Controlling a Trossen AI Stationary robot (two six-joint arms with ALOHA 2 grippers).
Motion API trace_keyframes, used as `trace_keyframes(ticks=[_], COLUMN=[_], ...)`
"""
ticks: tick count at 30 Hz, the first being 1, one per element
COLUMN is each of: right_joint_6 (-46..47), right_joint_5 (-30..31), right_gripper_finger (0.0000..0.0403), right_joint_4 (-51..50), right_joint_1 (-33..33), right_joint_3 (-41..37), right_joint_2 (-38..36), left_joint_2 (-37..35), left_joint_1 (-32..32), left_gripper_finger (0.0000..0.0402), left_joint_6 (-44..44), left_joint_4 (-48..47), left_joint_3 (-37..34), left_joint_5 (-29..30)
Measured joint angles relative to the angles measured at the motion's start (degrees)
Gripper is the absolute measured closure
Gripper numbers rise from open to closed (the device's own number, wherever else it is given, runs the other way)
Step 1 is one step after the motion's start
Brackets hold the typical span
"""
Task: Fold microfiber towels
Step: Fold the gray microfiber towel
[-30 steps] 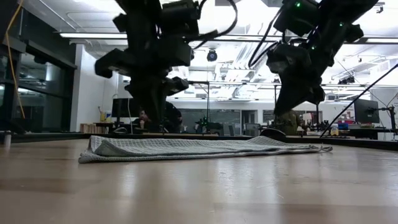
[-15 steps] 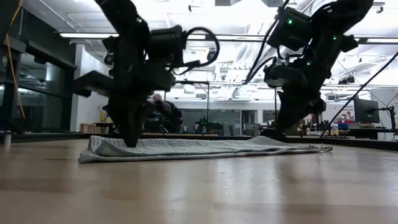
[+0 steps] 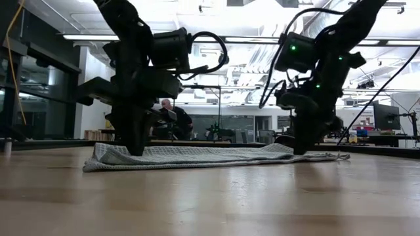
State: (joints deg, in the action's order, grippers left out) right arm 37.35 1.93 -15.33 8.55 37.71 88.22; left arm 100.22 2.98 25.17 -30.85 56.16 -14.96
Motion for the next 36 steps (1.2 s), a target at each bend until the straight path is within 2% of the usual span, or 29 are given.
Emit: trace_keyframes(ticks=[8, 12, 18, 25, 31, 36], right_joint_6=[-3.31, -6.35, -10.75, -15.17, -19.72, -22.50], right_joint_5=[-0.74, -0.94, -3.01, -6.07, -9.95, -13.07], right_gripper_finger=[0.0401, 0.0401, 0.0401, 0.0401, 0.0401, 0.0401], right_joint_4=[1.22, 1.60, 4.50, 5.54, 6.49, 9.25], right_joint_1=[1.91, 4.40, 7.47, 9.60, 10.98, 12.76], right_joint_3=[-0.01, -0.04, -0.17, -0.21, -0.21, -0.16], right_joint_2=[1.16, 1.25, 1.36, 1.41, 2.15, 3.46], left_joint_2=[0.22, 0.27, 1.83, 7.31, 8.59, 8.68], left_joint_1=[-0.58, -2.79, -7.51, -11.25, -13.00, -13.66], left_gripper_finger=[0.0387, 0.0387, 0.0387, 0.0387, 0.0399, 0.0399], left_joint_6=[-2.57, -4.95, -8.75, -14.00, -17.58, -19.56], left_joint_4=[1.81, 4.19, 9.55, 19.26, 24.21, 26.28], left_joint_3=[-0.15, -0.20, -0.06, 0.08, 0.11, 0.07], left_joint_5=[-3.71, -3.15, -0.87, 0.18, 4.91, 5.82])
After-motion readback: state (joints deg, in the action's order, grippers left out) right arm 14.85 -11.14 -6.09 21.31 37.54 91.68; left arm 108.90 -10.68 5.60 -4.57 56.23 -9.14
